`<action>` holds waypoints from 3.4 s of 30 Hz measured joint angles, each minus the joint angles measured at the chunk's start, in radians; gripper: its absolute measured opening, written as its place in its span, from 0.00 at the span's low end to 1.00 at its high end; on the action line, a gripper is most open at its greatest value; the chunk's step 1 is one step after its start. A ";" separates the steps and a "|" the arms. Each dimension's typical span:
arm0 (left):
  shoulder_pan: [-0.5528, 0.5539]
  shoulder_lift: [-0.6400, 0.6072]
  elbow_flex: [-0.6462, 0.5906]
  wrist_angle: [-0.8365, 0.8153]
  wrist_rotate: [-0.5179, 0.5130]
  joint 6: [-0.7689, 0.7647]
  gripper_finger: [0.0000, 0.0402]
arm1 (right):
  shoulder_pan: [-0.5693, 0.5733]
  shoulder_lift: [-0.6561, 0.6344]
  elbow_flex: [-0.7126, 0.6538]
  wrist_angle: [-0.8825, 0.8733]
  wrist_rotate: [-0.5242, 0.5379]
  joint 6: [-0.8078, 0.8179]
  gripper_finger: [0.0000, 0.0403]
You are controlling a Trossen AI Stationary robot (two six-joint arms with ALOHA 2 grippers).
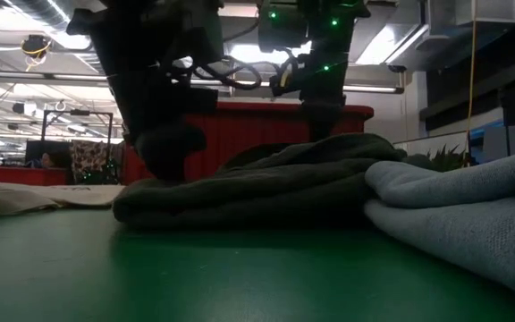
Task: Fold Laundry from Bin
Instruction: Fold the green shirt
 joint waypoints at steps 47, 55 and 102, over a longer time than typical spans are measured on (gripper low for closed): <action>-0.047 -0.399 0.000 -0.130 0.103 0.071 0.39 | -0.051 0.011 0.274 0.173 -0.363 0.210 0.46; -0.060 -0.563 0.000 -0.163 0.071 0.089 0.39 | 0.048 0.076 0.273 0.250 -0.197 0.460 0.46; -0.142 -0.595 0.000 -0.166 0.046 0.218 0.39 | 0.044 0.308 0.272 0.264 -0.078 1.110 0.46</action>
